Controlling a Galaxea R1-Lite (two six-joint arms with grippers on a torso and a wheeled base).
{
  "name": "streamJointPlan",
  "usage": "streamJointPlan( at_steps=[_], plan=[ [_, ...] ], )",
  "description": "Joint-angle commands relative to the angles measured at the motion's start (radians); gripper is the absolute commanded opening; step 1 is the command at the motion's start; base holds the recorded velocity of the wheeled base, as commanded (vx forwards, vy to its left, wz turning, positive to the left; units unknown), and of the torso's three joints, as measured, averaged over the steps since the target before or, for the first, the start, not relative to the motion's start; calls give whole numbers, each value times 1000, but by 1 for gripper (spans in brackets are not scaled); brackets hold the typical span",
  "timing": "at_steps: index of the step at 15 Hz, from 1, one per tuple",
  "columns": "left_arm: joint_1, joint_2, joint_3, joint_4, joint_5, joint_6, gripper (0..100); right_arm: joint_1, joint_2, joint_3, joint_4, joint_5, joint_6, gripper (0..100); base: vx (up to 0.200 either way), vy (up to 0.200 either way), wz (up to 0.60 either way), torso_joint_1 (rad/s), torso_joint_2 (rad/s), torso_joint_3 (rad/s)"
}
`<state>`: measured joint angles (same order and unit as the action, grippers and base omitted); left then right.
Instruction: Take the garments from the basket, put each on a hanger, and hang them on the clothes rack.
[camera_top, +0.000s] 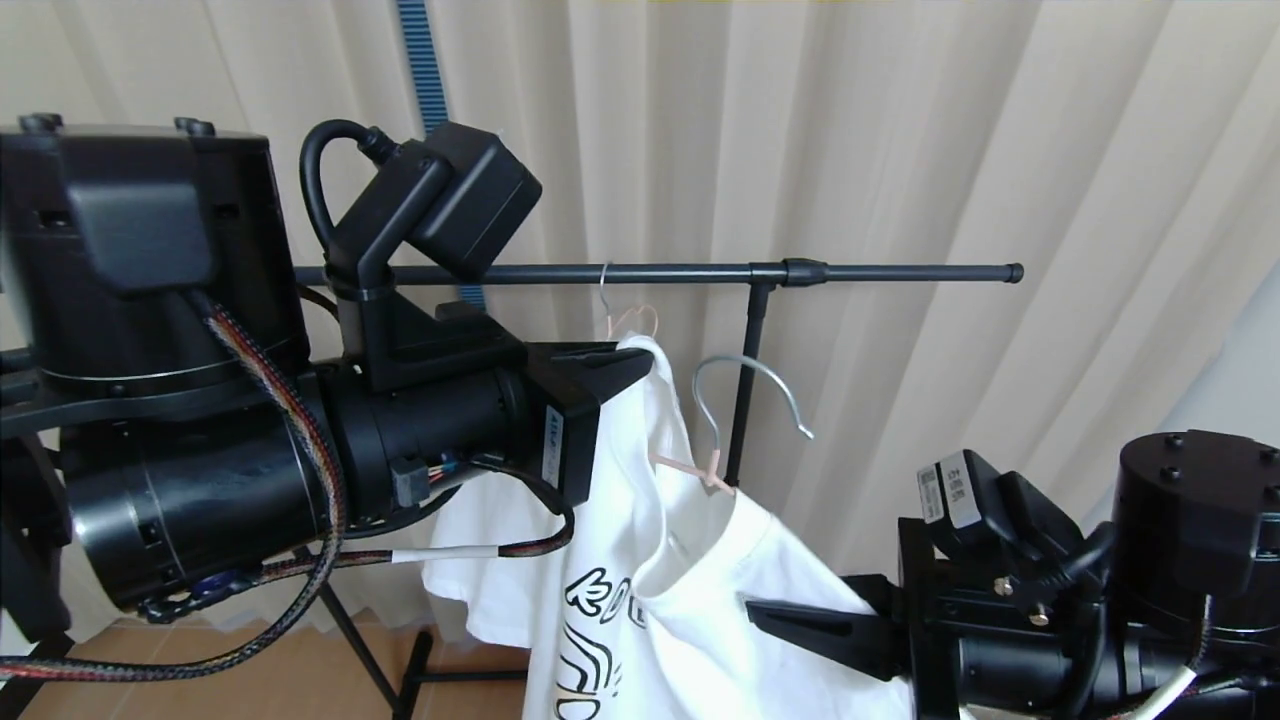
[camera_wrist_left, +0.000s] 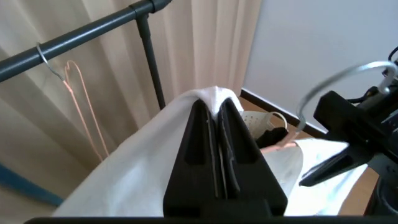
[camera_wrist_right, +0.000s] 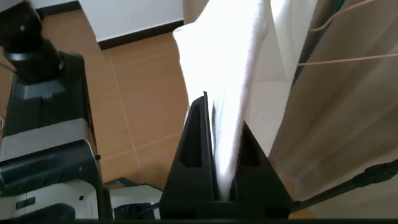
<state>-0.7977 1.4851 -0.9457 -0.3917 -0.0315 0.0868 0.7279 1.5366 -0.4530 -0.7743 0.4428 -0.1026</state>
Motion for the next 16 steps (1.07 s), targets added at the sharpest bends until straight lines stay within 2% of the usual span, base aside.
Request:
streamJointPlan(
  at_steps=[1, 3, 16],
  plan=[
    [-8, 9, 2, 1, 1, -9, 0, 1, 74, 5, -76, -32, 41, 0, 0, 0, 0, 0, 0, 0],
    [-8, 9, 7, 1, 1, -15, 0, 1, 79, 19, -140, -41, 61, 0, 0, 0, 0, 0, 0, 0],
    [-32, 7, 58, 1, 8, -12, 0, -4, -30, 14, -160, -42, 99, 0, 0, 0, 0, 0, 0, 0]
  ],
)
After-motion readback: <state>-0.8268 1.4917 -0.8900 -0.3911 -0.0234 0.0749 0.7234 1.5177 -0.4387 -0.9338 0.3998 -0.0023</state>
